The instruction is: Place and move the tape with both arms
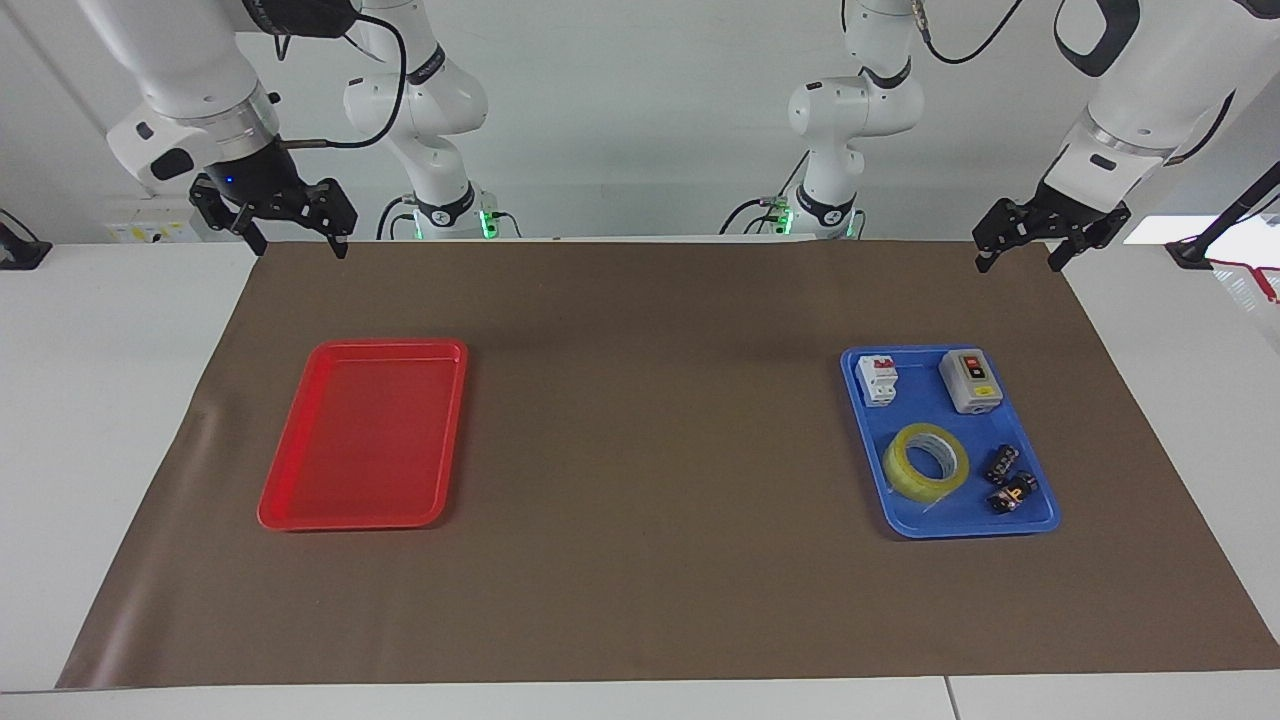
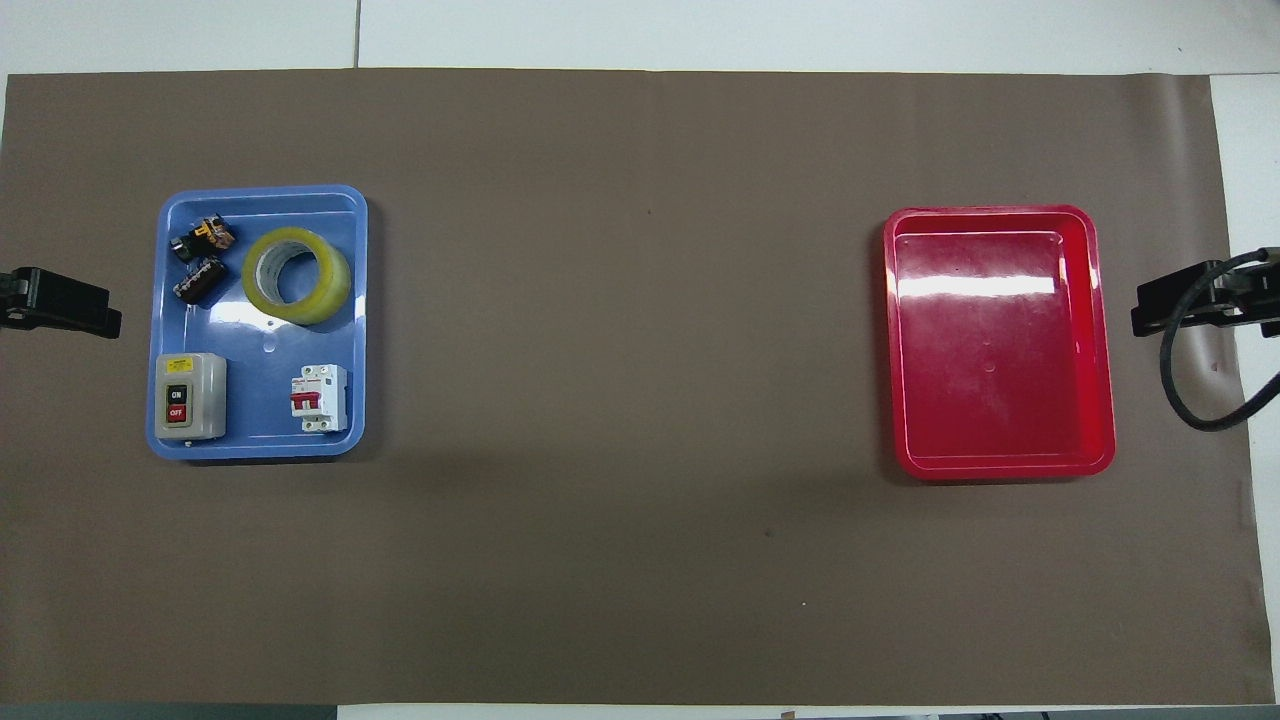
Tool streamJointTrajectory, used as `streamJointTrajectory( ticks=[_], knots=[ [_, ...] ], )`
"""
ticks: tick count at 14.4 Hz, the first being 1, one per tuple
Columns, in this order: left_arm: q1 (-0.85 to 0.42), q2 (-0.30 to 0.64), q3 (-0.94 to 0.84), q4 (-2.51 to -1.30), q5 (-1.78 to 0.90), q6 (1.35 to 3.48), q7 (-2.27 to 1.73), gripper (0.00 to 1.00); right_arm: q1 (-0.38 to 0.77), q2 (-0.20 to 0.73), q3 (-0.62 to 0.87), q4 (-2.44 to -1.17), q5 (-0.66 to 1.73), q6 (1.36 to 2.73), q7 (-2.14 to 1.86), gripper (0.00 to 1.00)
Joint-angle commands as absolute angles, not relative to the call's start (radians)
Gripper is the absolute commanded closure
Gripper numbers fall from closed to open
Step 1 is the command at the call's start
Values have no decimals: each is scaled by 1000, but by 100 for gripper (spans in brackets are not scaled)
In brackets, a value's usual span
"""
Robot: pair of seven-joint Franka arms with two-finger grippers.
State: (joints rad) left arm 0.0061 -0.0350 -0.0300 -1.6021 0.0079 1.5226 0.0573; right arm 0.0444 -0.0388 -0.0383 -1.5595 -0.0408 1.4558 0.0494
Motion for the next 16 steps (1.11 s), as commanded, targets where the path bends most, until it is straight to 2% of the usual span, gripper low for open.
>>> streamJointTrajectory(
  ticks=[1,8,13,16],
  knots=[
    [6,-57,-28,-1623,-15,1536,48,0,31,-52,-34,-1575,-37,1473,29,0],
    [5,-57,-31,-1626,-9,1539,37,0,31,-52,-34,-1575,-35,1473,28,0],
    [8,-32,-31,-1657,-5,1667,25,0,31,-52,-34,-1575,-35,1474,28,0],
    [12,-3,-31,-1768,-5,1839,26,0,31,-52,-34,-1575,-37,1473,28,0]
  ],
)
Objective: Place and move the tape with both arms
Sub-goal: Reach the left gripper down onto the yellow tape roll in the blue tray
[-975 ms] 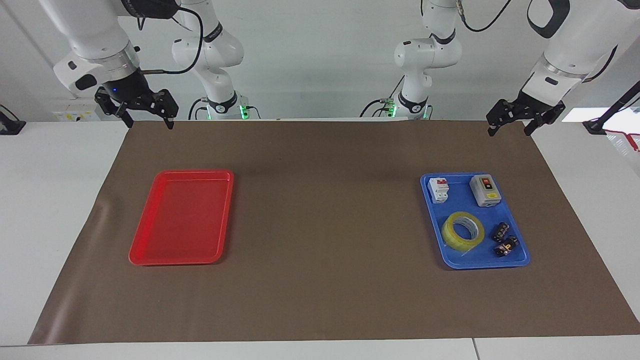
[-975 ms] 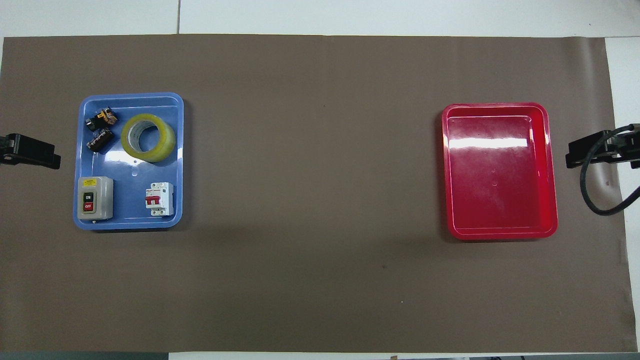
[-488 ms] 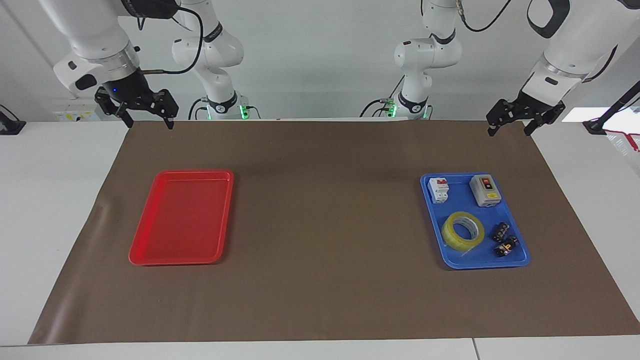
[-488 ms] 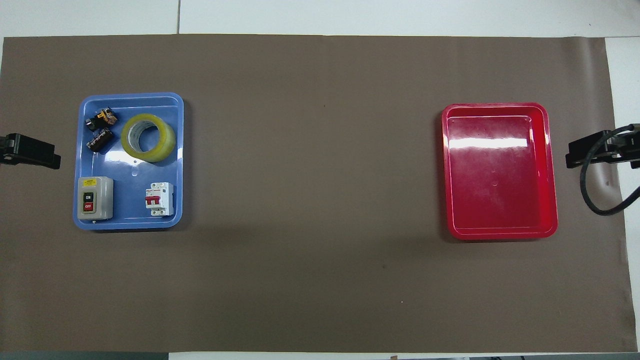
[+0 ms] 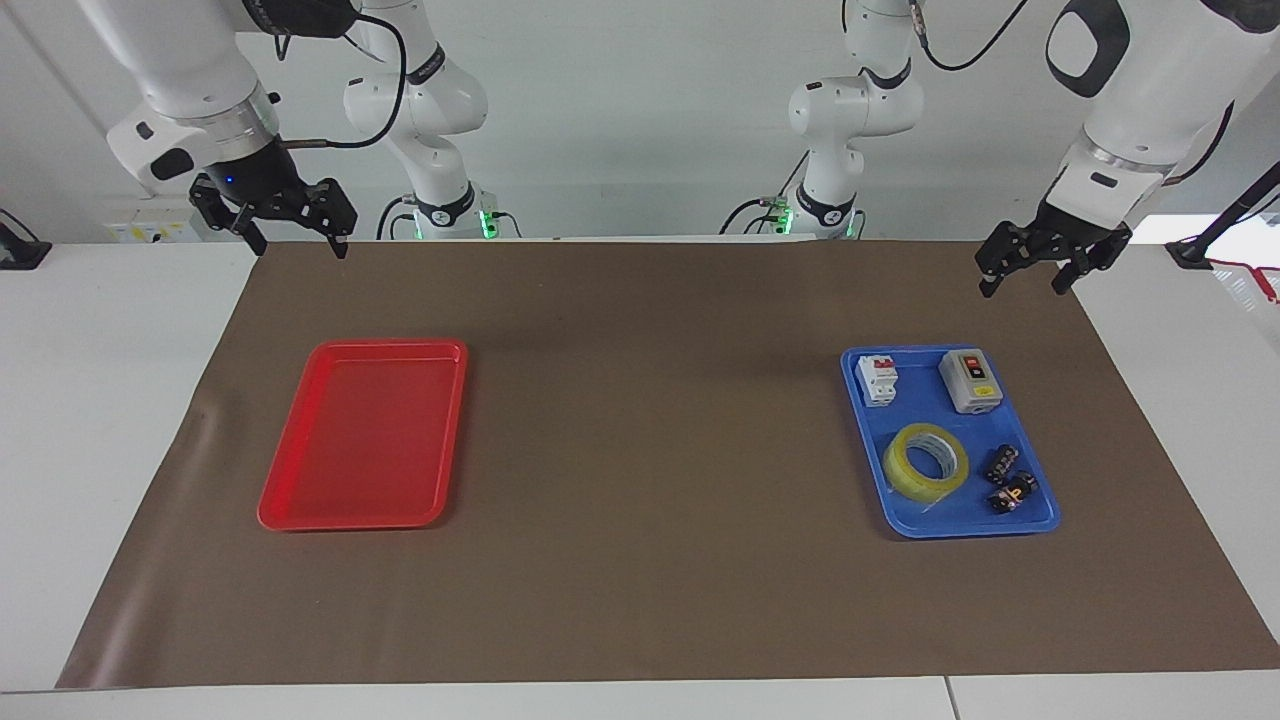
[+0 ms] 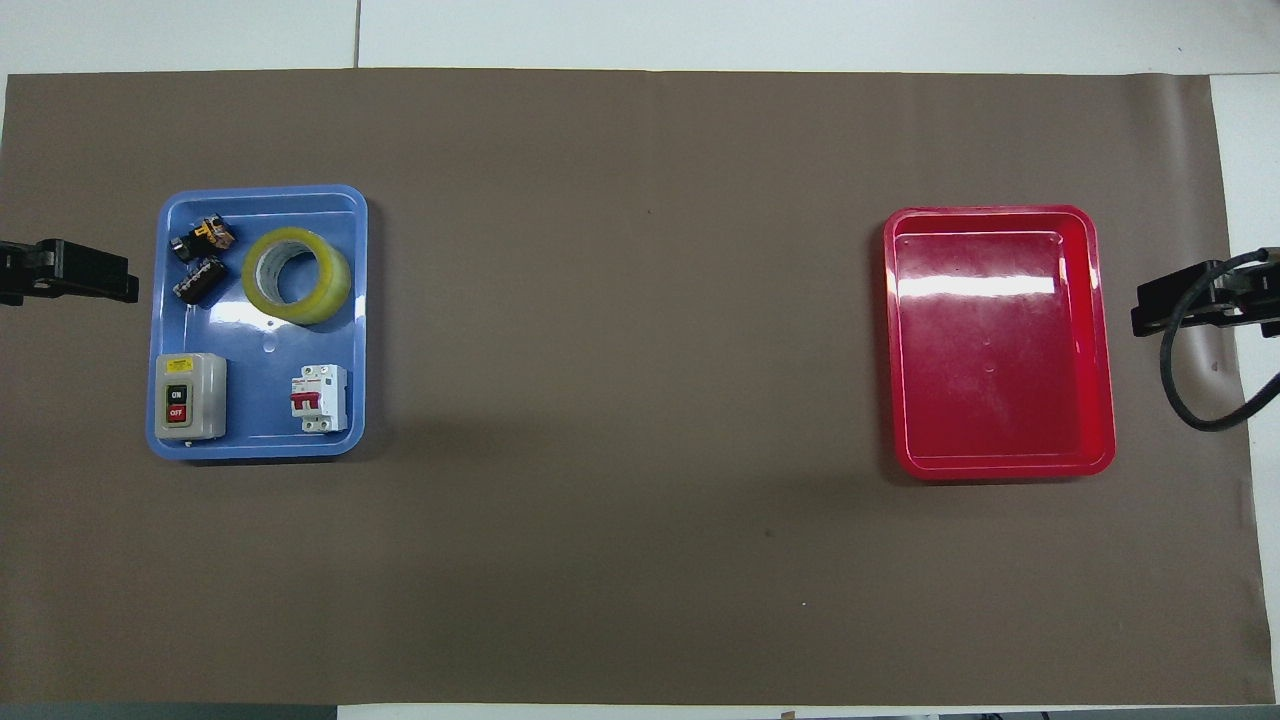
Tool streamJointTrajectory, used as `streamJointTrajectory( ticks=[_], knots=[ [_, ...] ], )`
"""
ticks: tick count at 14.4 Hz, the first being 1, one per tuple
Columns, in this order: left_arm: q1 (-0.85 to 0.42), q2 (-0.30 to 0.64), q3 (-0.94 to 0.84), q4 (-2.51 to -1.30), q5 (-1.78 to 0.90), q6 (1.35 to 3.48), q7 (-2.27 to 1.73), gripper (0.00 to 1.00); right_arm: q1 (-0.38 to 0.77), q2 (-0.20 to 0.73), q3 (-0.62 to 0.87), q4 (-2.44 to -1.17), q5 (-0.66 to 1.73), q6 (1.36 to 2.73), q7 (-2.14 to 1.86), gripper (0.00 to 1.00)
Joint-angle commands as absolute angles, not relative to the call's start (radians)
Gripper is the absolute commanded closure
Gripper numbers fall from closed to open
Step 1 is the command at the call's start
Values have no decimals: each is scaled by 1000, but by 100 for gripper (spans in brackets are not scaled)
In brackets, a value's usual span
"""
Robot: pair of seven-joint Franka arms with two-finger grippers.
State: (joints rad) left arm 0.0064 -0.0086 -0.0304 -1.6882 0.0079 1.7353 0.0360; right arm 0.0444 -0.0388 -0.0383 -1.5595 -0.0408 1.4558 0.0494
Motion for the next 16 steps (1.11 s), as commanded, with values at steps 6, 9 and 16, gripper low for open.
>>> streamJointTrajectory(
  ticks=[6,9,16],
  knots=[
    [23,170,-29,-1841,-5,2086,23,0,31,-52,-34,-1575,-35,1473,28,0],
    [26,206,-29,-1923,-5,2245,21,0,31,-52,-34,-1575,-35,1473,28,0],
    [26,276,-28,-1963,-5,2365,-63,2,31,-52,-34,-1575,-35,1474,28,0]
  ],
)
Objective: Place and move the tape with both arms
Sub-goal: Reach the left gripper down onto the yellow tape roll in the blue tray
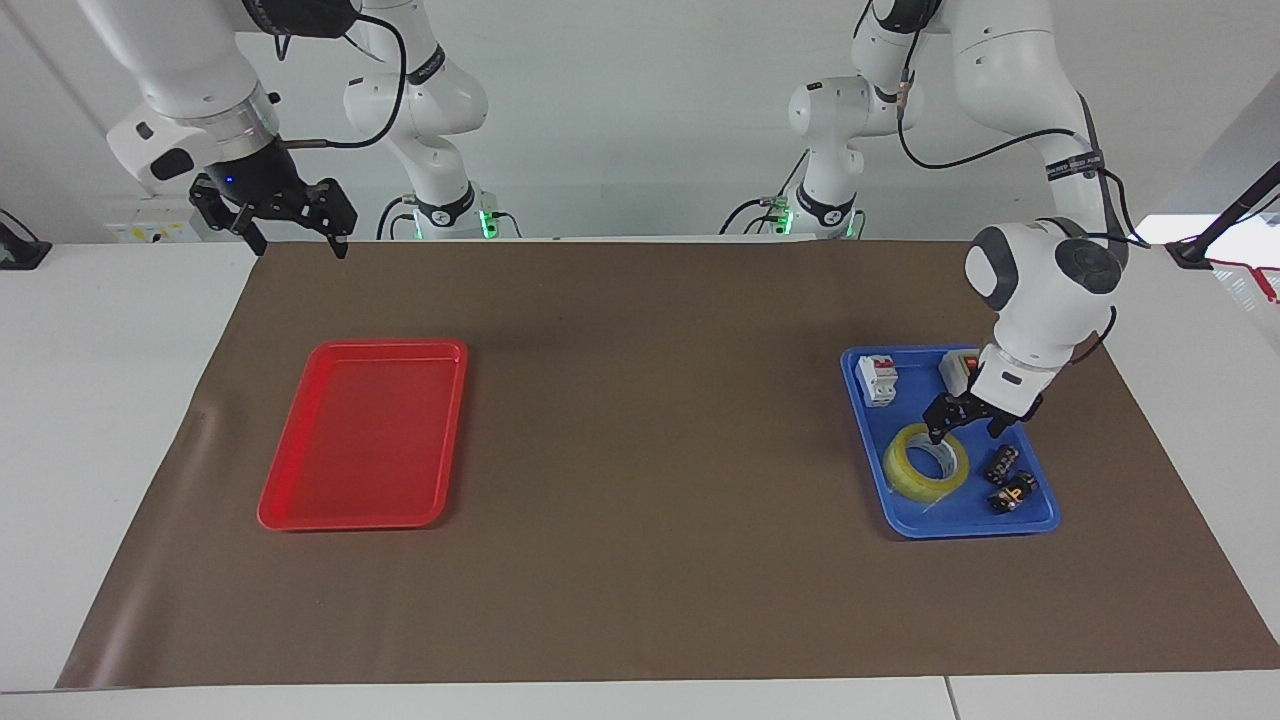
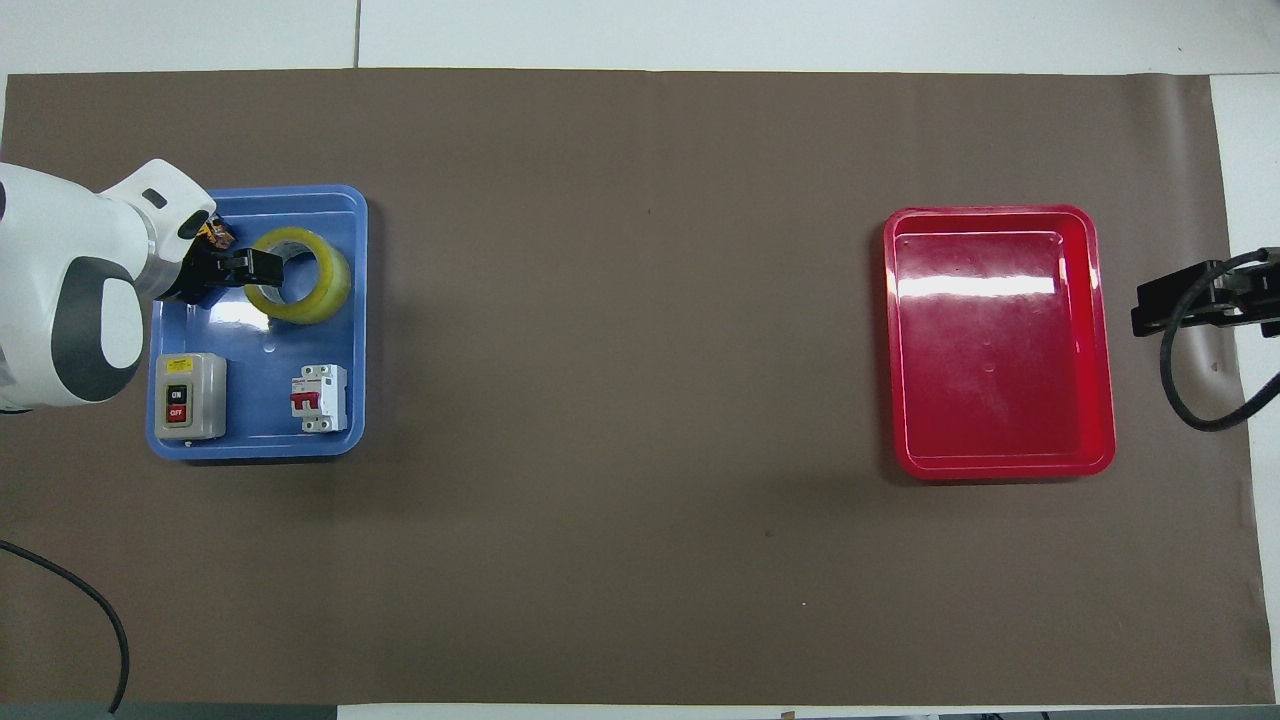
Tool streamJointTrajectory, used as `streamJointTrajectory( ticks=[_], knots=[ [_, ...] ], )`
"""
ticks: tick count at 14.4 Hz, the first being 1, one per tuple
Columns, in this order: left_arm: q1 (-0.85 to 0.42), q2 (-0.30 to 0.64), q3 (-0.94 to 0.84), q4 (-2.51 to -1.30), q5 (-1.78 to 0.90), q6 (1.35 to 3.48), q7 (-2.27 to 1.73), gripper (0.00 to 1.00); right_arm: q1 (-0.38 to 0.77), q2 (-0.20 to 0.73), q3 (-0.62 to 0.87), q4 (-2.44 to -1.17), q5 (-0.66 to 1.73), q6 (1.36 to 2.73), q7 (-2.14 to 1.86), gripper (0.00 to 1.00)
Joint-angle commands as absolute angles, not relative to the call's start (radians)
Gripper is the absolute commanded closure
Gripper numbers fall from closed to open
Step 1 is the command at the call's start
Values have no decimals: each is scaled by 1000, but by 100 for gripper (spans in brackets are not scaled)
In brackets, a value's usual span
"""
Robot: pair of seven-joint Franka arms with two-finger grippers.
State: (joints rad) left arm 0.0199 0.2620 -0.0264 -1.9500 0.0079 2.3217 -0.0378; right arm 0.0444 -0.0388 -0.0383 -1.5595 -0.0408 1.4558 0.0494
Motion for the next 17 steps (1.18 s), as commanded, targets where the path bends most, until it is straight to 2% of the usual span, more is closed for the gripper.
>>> streamJointTrajectory(
  ticks=[1,7,8,11,12,17],
  knots=[
    [25,282,-28,-1963,-5,2367,-77,7,31,-52,-34,-1575,-35,1473,28,0],
    [26,307,-23,-1979,-5,2385,-156,14,31,-52,-34,-1575,-35,1473,28,0],
    [26,307,-23,-1979,-5,2385,-156,29,31,-52,-34,-1575,-35,1473,28,0],
    [26,307,-23,-1979,-5,2382,-156,88,31,-52,-34,-1575,-35,1474,28,0],
    [26,305,-23,-1979,-5,2382,-158,99,31,-52,-34,-1575,-35,1474,28,0],
    [26,290,-21,-1968,-5,2367,-152,100,31,-52,-34,-1575,-35,1473,29,0]
  ],
)
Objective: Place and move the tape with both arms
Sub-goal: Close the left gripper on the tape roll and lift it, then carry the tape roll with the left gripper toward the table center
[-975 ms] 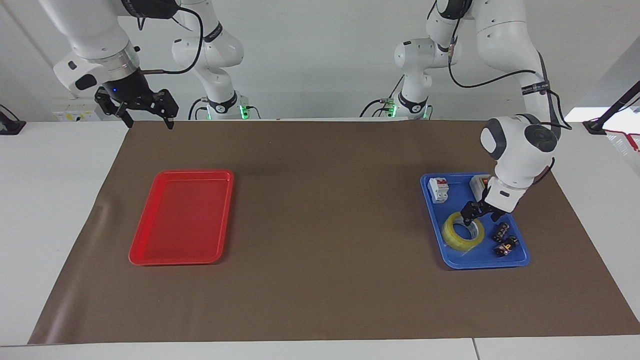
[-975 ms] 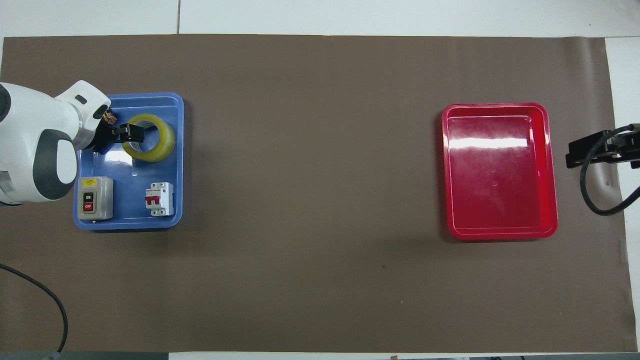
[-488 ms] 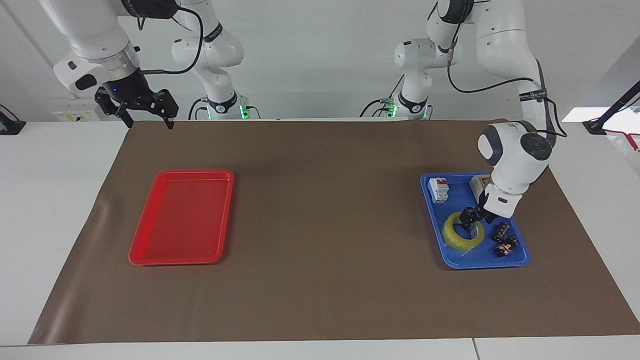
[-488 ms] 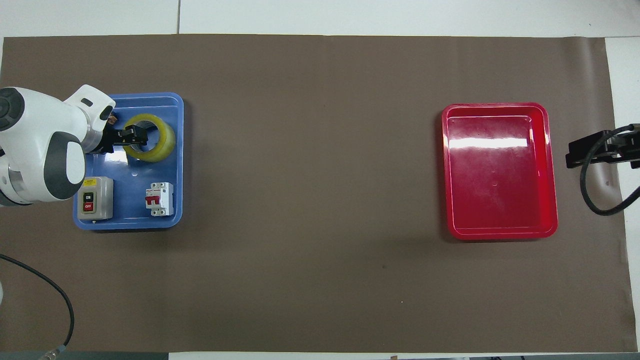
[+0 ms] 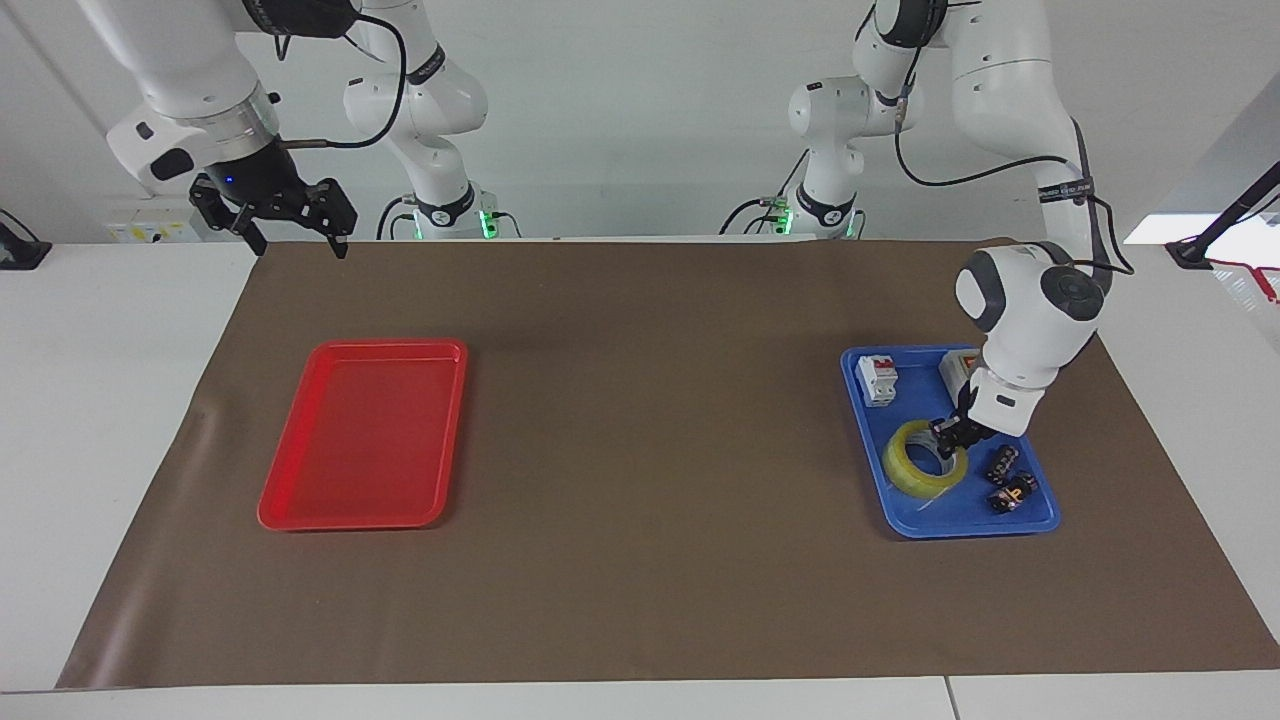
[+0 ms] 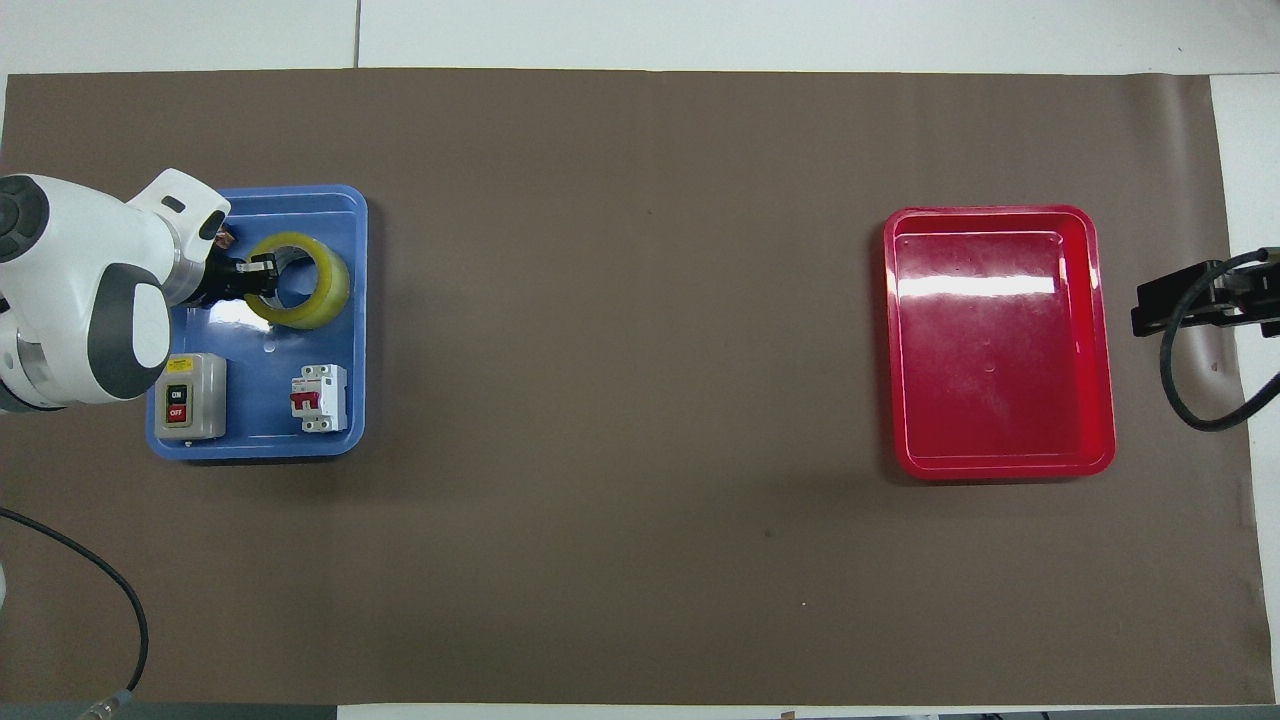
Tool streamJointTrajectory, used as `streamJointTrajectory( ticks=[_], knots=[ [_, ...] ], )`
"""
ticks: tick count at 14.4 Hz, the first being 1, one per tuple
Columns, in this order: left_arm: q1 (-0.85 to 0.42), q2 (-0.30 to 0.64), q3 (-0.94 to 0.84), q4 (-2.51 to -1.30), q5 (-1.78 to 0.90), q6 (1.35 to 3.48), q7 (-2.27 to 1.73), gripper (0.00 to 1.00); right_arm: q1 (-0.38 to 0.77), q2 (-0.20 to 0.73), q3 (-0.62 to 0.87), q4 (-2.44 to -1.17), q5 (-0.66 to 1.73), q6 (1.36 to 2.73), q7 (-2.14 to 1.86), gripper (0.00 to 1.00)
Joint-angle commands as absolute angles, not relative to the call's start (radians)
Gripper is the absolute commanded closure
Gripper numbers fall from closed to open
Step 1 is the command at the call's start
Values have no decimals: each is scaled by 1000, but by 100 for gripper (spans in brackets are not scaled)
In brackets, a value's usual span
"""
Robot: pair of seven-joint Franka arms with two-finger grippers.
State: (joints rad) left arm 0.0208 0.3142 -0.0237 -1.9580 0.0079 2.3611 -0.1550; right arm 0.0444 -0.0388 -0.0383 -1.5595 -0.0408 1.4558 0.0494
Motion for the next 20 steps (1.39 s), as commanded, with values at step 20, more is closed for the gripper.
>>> streamJointTrajectory(
  ticks=[20],
  knots=[
    [-596,308,-25,-1838,170,2233,-1004,100,31,-54,-34,-1577,-35,1473,29,0]
  ],
)
